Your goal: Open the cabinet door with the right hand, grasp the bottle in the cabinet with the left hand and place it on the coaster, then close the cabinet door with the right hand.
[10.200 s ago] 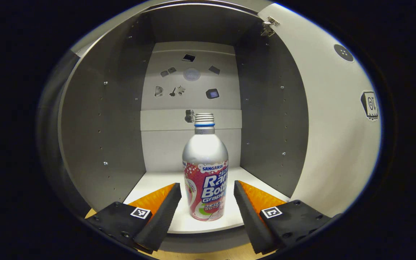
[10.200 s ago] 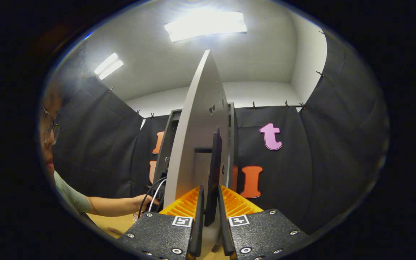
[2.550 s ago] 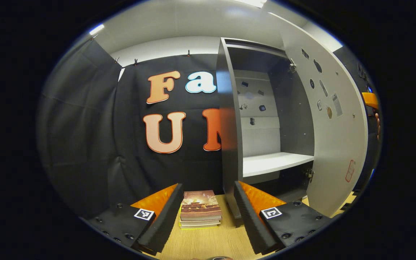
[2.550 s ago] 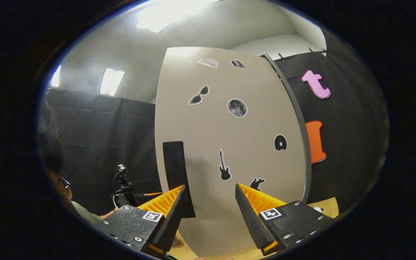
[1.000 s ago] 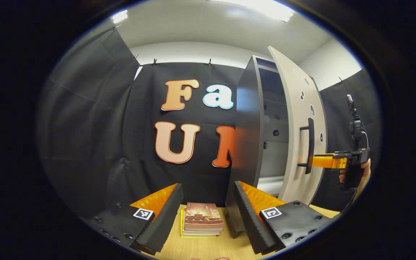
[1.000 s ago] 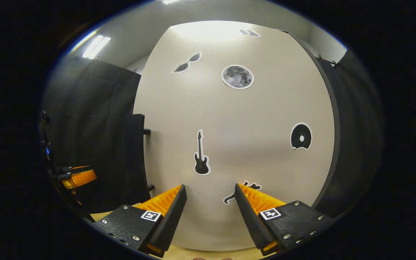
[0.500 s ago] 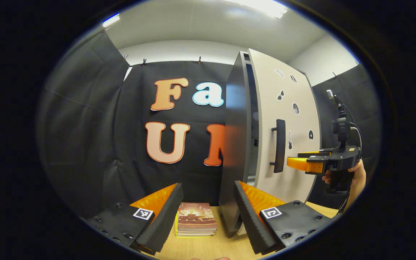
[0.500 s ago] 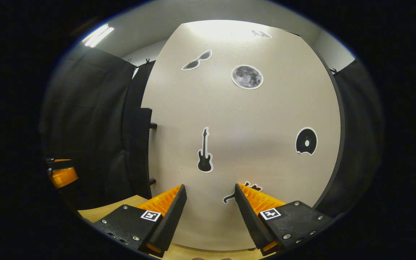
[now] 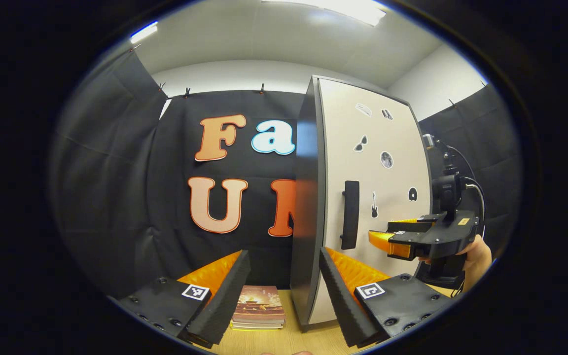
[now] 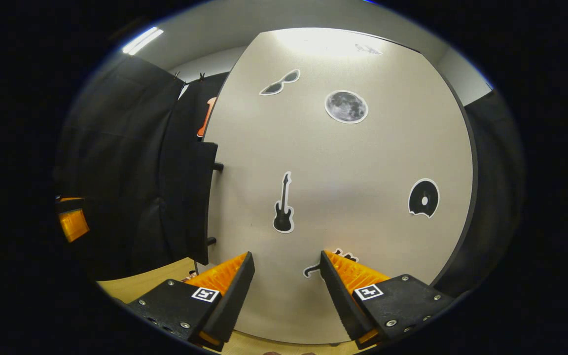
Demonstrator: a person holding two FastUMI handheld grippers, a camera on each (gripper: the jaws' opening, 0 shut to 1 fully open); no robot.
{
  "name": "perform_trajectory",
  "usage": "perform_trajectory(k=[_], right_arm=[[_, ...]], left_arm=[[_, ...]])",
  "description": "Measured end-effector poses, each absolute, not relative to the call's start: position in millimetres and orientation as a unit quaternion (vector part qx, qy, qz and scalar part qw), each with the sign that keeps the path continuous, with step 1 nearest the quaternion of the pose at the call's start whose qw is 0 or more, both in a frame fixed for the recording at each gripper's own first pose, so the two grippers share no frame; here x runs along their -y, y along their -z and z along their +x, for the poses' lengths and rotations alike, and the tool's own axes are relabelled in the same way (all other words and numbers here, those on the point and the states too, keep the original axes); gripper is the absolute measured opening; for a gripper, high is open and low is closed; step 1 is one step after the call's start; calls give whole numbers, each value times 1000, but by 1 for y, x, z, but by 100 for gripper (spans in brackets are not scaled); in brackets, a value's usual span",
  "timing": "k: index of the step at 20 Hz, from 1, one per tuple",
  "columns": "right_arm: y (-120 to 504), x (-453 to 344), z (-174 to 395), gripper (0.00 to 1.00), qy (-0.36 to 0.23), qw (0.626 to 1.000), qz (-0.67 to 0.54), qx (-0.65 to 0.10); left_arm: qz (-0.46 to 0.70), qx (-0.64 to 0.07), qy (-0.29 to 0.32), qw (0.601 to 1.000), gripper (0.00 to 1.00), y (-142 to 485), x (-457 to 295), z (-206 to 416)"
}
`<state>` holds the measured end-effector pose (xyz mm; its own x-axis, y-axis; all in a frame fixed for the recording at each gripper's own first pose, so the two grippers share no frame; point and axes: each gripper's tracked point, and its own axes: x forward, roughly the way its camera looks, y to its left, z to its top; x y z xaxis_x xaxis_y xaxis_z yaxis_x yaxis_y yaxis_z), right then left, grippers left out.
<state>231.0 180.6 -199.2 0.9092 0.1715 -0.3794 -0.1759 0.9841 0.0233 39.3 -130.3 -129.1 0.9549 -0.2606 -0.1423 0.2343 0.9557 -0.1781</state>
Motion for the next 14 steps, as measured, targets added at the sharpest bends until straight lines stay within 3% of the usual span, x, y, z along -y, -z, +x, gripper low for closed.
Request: perform_trajectory(k=[7, 14], right_arm=[[199, -144, 217, 87, -74, 977, 29, -197], [133, -97, 172, 87, -50, 988, 19, -144]], left_arm=[[-72, -83, 120, 987, 93, 109, 137, 40], [-70, -38, 97, 992, 93, 49, 128, 38]])
